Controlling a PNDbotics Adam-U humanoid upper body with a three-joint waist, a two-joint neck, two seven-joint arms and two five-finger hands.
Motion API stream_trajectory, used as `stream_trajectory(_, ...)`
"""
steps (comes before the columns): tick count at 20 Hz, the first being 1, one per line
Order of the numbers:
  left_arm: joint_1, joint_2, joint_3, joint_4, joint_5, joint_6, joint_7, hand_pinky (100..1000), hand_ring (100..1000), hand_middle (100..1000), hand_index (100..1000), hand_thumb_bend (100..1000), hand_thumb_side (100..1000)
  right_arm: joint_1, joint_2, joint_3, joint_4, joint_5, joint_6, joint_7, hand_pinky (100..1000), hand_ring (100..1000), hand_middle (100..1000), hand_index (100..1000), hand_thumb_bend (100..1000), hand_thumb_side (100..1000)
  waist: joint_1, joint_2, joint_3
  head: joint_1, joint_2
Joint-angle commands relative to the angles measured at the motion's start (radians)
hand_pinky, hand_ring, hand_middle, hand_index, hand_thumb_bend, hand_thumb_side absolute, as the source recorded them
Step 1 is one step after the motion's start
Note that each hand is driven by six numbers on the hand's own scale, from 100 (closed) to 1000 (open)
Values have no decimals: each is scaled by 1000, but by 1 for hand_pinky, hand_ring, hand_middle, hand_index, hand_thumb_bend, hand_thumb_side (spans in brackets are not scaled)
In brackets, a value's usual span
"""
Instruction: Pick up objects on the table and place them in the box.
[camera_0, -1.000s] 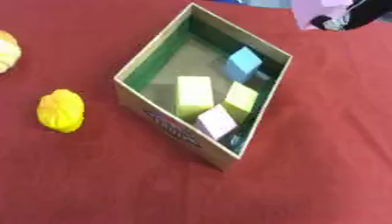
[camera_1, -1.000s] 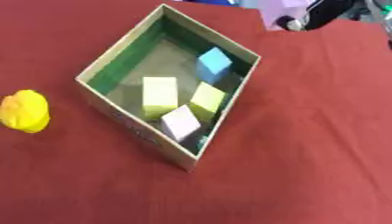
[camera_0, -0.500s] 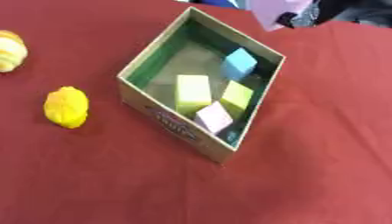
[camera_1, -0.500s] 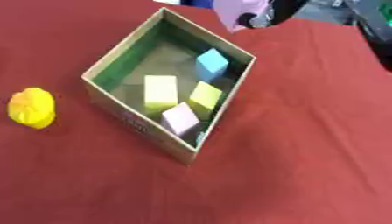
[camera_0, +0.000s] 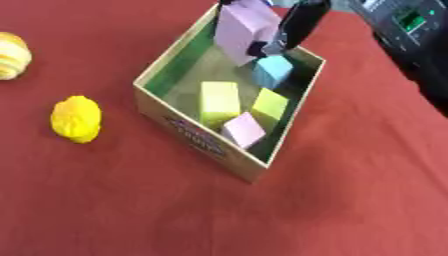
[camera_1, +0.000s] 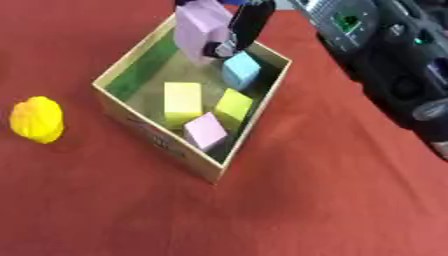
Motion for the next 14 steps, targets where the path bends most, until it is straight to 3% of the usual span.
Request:
stream_trajectory(1,-13,11,2,-16,0,-6,-3,752,564,611,771,228,486,-25,10,1,26,33,-10,-4,860,851,720,832,248,100,11,-16,3,-5,2)
stream_trajectory(7,-17,9,1,-16,3,-6,-4,752,564,611,771,228,488,-24,36,10,71,92,-33,-11,874,891,776,877,378,100,8,-10,5,-3,-1)
stream_trajectory(14,-18,8,-1,-16,5,-3,-11,752,567,612,772,230,490,-23,40,10,78,98,-54,5,914,966,864,935,373,100,8,-11,0,1,-3)
